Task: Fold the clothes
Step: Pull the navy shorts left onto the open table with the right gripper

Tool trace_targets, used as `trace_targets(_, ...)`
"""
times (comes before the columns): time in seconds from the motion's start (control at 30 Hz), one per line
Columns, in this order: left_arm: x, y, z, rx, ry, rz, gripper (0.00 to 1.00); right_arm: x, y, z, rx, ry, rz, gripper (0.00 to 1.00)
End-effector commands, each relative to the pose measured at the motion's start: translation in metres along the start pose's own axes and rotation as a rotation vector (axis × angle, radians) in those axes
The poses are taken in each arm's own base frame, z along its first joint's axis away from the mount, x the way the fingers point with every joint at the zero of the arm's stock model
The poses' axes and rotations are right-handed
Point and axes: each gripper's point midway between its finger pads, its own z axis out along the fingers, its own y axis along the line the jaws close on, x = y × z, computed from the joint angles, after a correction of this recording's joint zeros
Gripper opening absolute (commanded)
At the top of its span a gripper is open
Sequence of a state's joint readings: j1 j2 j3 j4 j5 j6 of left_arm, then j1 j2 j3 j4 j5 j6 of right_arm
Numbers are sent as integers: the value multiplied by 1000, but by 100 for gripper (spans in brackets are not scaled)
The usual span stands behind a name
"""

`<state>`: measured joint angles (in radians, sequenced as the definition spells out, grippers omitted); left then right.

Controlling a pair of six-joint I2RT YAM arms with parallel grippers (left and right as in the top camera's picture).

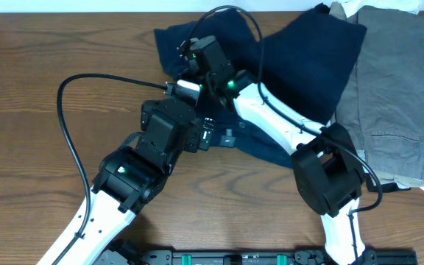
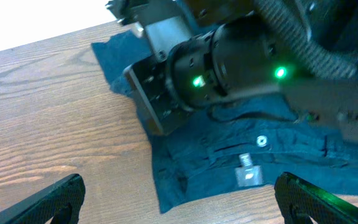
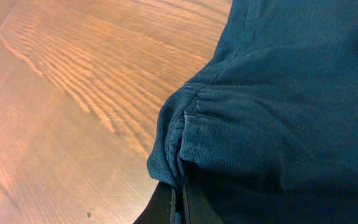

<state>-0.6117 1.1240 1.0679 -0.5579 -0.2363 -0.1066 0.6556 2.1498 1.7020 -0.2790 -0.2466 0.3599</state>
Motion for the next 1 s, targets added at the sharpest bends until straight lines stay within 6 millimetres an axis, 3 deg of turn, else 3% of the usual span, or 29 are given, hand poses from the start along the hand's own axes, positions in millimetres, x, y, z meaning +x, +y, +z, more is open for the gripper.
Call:
trace_targets(0.0,-10,1,-5,-5,-25,3,98,2,29,-1,-60,2,-16,1)
trace_targets(0.1,-9,1,-5,-5,-24,3,98,7,38,1,-71,11,-29,3)
trace_targets(0.13,-9,1,-5,-5,-24,3,98,9,40,1,-72,15,-32,12)
trace_targets(0.2,-9,1,-5,-5,-23,3,98,9,39,0,-66,24,-34,63)
trace_targets(0.27,-9,1,-5,-5,-23,3,98,7,30,-5,-47,41,-25,96)
trace_targets(0.3,-9,1,-5,-5,-23,3,98,4,24,-11,-29,56,-14,99)
trace_targets(0.5,-9,1,-5,-5,-23,3,98,-1,-46,-69,156,205,96,99)
trace_targets(0.6,-8,1,-5,-6,-18,5,98,17,-86,-101,276,308,140,99)
trace_targets(0.7,-6,1,-5,-7,-11,7,98,47,-114,-123,364,442,168,99)
trace_targets(0.8,-4,2,-5,-9,-4,9,98,73,-123,-128,396,526,180,99)
trace_targets(0.97,-4,2,-5,-9,-3,10,98,99,-125,-109,405,548,194,97)
